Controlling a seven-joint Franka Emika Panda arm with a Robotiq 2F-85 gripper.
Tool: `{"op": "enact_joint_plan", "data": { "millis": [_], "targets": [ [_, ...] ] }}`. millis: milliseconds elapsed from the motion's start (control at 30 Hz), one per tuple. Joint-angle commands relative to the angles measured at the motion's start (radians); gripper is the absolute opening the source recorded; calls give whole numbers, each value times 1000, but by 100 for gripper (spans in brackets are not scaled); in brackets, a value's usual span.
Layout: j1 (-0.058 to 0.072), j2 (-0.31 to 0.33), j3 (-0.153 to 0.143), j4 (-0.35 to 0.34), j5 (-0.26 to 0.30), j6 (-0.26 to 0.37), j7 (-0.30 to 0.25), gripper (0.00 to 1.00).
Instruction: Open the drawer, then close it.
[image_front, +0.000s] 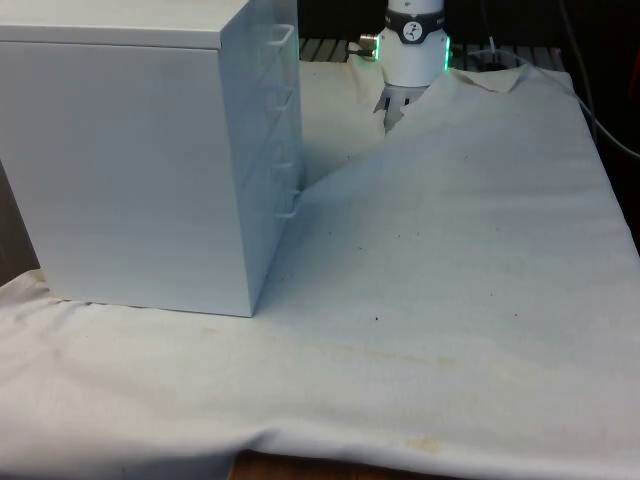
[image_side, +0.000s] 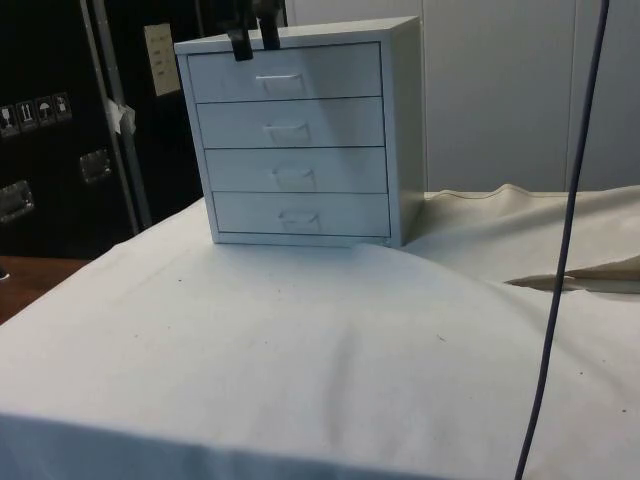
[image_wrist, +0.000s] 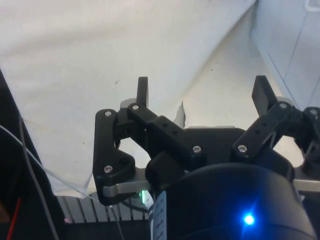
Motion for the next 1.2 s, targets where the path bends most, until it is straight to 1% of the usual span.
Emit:
{"op": "enact_joint_plan", "data": {
  "millis": [0, 33, 67, 100, 233, 267, 300, 367, 433, 567, 600, 633, 833, 867, 900, 933, 1067, 1100, 1133, 1167],
  "targets": [
    [0, -1, 0, -2, 0, 4, 0, 100],
    [1, -17, 0, -19, -4, 36, 1, 100],
    [1, -17, 0, -19, -4, 36, 1, 100],
    [2, -23, 1, -28, -7, 52, 4, 100],
    [4, -37, 2, -47, -14, 82, 8, 100],
    [1, -27, 2, -39, -3, 63, 0, 100],
    [4, -43, 3, -56, -17, 97, 9, 100],
    [4, -45, 3, -60, -19, 105, 9, 100],
    [4, -51, 5, -73, -29, 130, 9, 100],
    [4, -50, 8, -78, -54, 147, 10, 100],
    [1, -44, 7, -73, -35, 130, 1, 100],
    [4, -48, 9, -77, -68, 152, 12, 100],
    [5, -43, 13, -76, -108, 160, 20, 100],
    [3, -43, 13, -73, -94, 145, 11, 100],
    [5, -43, 14, -76, -117, 161, 22, 100],
    [6, -43, 14, -76, -132, 161, 27, 100],
    [7, -44, 17, -78, -166, 161, 40, 100],
    [7, -45, 18, -78, -183, 161, 48, 100],
    [5, -42, 18, -74, -167, 147, 37, 100],
    [7, -45, 19, -78, -190, 161, 51, 100]
  ]
}}
